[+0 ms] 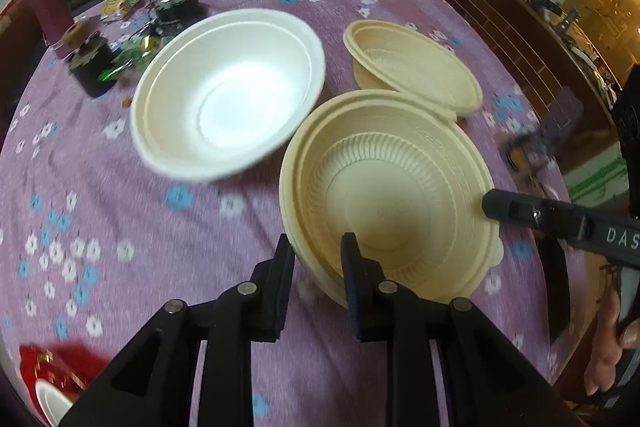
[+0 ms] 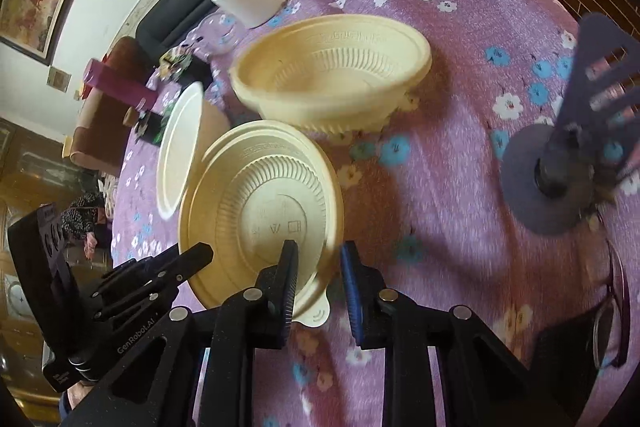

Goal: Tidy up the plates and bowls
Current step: 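Lift the beige bowl with the left gripper and carry it toward the stack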

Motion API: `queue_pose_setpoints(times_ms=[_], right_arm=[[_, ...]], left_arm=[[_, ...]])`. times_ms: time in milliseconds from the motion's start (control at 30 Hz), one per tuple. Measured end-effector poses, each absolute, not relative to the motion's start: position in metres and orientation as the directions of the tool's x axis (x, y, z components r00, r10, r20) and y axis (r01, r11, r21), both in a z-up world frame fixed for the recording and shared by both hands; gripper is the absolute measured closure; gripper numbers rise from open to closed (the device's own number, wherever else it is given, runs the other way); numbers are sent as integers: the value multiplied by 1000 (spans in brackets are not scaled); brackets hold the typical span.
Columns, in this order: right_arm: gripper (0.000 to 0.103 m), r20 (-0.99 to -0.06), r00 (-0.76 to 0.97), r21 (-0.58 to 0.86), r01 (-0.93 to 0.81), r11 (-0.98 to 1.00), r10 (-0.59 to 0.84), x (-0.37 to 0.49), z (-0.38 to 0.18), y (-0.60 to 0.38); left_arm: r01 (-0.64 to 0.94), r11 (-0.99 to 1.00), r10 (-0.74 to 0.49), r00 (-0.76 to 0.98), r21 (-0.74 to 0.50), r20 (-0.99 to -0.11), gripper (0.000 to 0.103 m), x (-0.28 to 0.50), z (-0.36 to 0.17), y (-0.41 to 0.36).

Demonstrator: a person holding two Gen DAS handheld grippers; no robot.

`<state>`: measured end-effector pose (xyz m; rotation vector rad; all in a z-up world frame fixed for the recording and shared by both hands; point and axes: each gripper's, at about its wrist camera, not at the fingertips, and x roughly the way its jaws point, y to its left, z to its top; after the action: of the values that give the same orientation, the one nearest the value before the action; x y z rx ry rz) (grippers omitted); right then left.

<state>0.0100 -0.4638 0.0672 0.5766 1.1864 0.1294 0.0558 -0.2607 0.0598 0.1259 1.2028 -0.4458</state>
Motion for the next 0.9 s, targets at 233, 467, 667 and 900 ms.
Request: queue_pose_setpoints(times_ms=[233, 467, 667, 900], right_arm=[[79, -836, 357, 491, 149, 858, 416, -31, 74, -434], [79, -844, 296, 497, 121, 859, 446, -66, 65, -405], [77, -866, 267, 461, 99, 882, 423, -81, 55, -391], [73, -858, 373, 420, 113, 900, 353, -89, 82, -399]], left_arm=[[406, 901, -275, 269, -150, -923, 79, 2, 64, -227], [406, 892, -296, 199, -196, -934, 74, -49, 52, -196], [466, 861, -307, 158, -203, -939, 72, -73, 46, -193], [507, 845, -318, 223, -169, -921, 62, -81, 71, -188]])
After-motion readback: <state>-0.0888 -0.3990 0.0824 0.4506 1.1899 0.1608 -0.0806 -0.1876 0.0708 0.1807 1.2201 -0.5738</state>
